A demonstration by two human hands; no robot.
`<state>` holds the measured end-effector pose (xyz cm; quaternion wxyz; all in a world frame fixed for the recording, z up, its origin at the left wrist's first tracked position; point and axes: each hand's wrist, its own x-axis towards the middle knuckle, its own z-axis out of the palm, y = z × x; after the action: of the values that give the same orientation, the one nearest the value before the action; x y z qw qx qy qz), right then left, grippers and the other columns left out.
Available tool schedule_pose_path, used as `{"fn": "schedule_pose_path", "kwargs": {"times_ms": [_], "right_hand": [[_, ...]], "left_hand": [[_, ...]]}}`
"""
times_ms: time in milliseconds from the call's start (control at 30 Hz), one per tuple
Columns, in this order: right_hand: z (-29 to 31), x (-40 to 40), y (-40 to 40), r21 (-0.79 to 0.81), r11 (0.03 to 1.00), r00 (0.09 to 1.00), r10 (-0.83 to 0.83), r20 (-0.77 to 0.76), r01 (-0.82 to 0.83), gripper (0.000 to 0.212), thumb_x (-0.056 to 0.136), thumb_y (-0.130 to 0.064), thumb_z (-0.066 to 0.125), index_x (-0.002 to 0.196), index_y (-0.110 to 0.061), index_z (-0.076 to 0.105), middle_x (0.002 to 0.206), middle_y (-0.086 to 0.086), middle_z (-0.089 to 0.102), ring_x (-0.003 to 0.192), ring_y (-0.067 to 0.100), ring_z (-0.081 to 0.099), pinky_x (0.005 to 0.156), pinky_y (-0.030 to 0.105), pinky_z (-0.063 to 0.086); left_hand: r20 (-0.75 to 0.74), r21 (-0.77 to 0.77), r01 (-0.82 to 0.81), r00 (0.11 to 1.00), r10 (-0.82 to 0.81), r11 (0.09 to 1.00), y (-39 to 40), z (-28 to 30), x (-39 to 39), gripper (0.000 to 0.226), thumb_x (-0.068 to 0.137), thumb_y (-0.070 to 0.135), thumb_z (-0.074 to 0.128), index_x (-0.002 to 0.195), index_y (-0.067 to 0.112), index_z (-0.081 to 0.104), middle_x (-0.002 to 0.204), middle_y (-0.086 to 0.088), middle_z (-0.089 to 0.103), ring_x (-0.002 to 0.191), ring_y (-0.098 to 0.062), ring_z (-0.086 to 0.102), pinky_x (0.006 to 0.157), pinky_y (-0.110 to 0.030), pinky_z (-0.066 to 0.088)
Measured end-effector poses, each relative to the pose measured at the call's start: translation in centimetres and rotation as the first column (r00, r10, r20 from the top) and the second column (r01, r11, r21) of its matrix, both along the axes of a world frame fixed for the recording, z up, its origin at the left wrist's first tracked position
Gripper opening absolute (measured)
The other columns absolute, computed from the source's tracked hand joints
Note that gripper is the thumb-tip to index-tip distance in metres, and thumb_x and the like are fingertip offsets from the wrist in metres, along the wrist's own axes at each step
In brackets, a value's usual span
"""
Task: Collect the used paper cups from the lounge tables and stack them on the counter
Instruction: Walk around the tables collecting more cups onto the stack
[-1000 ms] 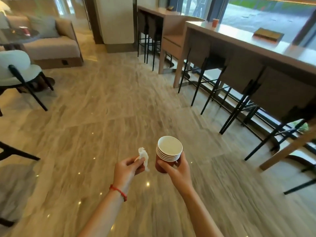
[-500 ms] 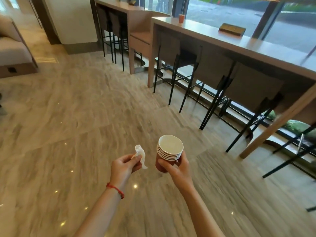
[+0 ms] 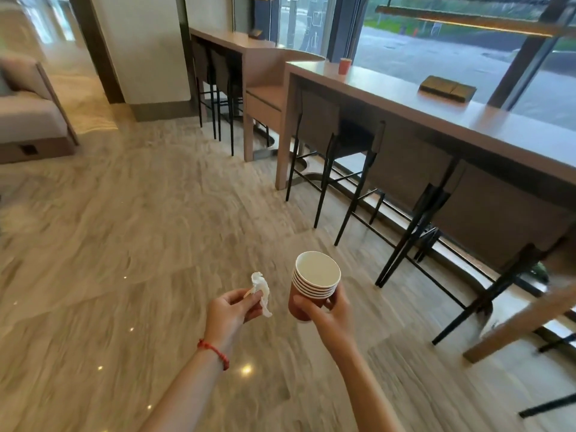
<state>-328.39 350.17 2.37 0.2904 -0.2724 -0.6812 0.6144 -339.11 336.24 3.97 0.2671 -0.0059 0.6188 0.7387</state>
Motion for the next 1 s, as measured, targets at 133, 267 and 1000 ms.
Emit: {"fn": "schedule_pose_path", "kwargs": {"times_ms": [133,267,1000], "right_hand": [[0.7,-4.5,5.3,0.006,1.000,1.000,0.005,0.001,-0.005,0.054,0.066,-0.005,0.082,0.103,-0.034,0.055,0.100,-0.013,0.067,0.088,-0.008,0.062,0.070,0.007,0.046],[0.3,-9.0,9.9,0.011,1.000,0.999,0.009,0.032,-0.009,0.055,0.065,-0.011,0.084,0.102,-0.038,0.054,0.100,-0.015,0.067,0.090,-0.008,0.062,0.071,0.008,0.046],[-0.2,-40.1,38.3,0.050,0.995,0.995,-0.091,0.027,0.090,0.055,0.067,-0.015,0.083,0.104,-0.041,0.052,0.102,-0.012,0.066,0.097,0.003,0.062,0.084,0.026,0.051]], "left_hand": [[-0.011,-0.022,-0.016,1.000,0.016,1.000,4.8,0.6,-4.2,0.009,0.077,0.004,0.070,0.085,0.000,0.070,0.076,-0.015,0.072,0.063,-0.018,0.070,0.059,-0.019,0.056],[-0.025,-0.021,-0.034,0.999,0.033,0.999,9.1,0.6,-9.0,0.006,0.077,0.004,0.070,0.082,0.002,0.070,0.073,-0.012,0.073,0.062,-0.017,0.070,0.059,-0.019,0.056],[-0.040,-0.031,0.073,0.996,-0.074,0.997,38.2,-0.8,-42.7,0.013,0.076,0.008,0.071,0.088,0.001,0.070,0.078,-0.013,0.072,0.068,-0.019,0.070,0.061,-0.022,0.057]]}}
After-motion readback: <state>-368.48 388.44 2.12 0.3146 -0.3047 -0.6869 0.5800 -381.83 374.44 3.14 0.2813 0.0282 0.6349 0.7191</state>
